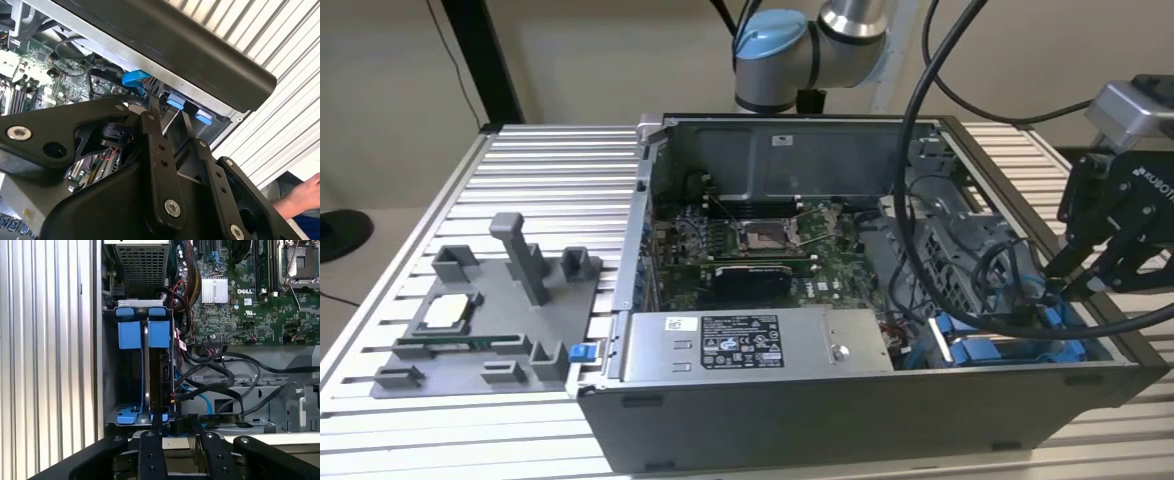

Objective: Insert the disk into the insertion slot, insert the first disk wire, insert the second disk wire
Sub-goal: 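Insert the second disk wire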

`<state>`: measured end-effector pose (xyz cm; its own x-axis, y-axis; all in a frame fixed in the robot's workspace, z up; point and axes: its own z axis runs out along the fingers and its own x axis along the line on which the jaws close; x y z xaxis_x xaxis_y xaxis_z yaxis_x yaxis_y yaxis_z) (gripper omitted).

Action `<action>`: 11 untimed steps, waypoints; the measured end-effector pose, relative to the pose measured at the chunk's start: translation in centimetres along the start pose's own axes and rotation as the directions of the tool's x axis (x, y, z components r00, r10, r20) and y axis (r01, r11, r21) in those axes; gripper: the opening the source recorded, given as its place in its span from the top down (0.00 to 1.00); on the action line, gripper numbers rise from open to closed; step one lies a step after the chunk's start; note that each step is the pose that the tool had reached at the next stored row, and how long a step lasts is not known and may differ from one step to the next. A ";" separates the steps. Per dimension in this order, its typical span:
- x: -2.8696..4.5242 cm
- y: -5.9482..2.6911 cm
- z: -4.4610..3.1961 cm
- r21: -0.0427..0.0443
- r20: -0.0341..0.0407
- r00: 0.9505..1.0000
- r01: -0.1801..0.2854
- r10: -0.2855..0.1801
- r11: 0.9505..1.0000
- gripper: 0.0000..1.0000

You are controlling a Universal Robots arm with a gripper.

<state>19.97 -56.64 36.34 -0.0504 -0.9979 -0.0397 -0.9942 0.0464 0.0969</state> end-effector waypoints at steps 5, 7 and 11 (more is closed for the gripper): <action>0.00 -0.01 0.06 0.000 0.000 1.000 0.000 0.000 1.000 0.00; 0.00 -0.01 0.06 0.000 0.000 1.000 0.000 0.000 1.000 0.00; 0.00 -0.01 0.08 0.000 0.001 1.000 0.000 0.000 1.000 0.00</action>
<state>19.97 -56.63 36.26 -0.0505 -0.9979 -0.0403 -0.9942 0.0464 0.0970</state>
